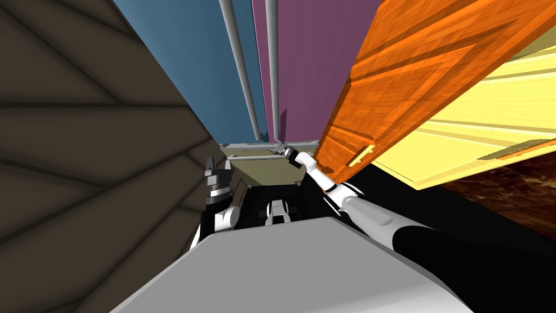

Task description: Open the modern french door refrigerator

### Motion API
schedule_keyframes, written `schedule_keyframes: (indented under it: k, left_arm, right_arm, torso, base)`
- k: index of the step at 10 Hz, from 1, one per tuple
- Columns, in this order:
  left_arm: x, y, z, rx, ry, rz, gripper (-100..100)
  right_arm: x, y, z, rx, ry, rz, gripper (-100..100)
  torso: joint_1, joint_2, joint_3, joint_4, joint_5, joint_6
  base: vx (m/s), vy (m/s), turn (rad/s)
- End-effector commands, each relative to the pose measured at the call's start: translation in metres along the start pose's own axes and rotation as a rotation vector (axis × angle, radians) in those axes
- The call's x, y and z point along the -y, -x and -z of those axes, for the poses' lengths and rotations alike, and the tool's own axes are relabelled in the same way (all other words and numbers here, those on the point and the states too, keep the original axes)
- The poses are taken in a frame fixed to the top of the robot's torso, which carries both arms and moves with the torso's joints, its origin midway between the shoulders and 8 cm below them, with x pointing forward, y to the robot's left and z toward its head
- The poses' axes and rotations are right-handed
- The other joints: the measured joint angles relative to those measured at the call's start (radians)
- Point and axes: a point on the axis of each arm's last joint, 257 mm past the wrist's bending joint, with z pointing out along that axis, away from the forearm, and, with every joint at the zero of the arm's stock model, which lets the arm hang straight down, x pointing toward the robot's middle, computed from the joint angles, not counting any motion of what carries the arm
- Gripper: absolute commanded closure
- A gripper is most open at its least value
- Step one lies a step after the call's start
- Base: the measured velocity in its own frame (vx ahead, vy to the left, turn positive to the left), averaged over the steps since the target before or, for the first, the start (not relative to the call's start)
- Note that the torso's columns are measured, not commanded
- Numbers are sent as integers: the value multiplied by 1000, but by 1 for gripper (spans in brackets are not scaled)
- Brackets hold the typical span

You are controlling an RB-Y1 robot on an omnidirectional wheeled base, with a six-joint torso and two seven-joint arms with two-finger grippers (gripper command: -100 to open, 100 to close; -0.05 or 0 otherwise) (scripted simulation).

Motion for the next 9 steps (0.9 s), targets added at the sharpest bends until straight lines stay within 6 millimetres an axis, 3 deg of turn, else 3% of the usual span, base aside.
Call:
schedule_keyframes:
  k: [1, 9]
  left_arm:
    - [0, 0, 0, 0, 0, 0, 0]
    - [0, 0, 0, 0, 0, 0, 0]
  right_arm:
    - [23, -11, -9, -61, -3, 151, -100]
    - [76, -15, -20, -149, -21, 421, -100]
  torso:
    - [1, -3, -2, 1, 0, 0]
    - [3, -14, -10, 2, 1, -2]
  base:
    - [-20, 51, -69]
    - [-1, 29, -46]
